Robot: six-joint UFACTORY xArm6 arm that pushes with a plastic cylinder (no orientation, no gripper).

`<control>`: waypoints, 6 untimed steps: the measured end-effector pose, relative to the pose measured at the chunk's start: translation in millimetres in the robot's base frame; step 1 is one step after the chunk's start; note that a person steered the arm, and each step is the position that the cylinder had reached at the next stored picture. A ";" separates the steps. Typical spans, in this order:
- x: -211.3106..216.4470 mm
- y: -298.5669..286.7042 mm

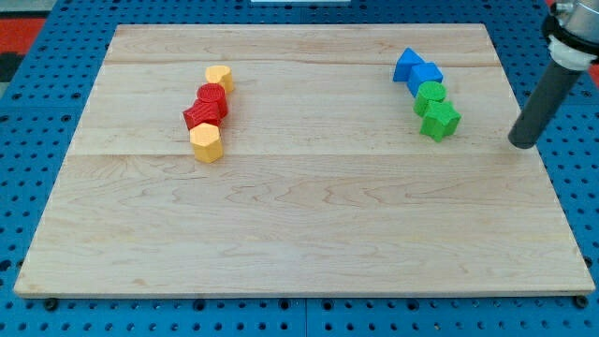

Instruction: Place your arm at the top left of the blue triangle

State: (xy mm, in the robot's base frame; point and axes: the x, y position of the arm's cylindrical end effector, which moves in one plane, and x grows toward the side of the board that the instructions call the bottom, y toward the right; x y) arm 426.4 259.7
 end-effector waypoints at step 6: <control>-1.9 4.0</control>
State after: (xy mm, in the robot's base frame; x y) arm 424.5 263.6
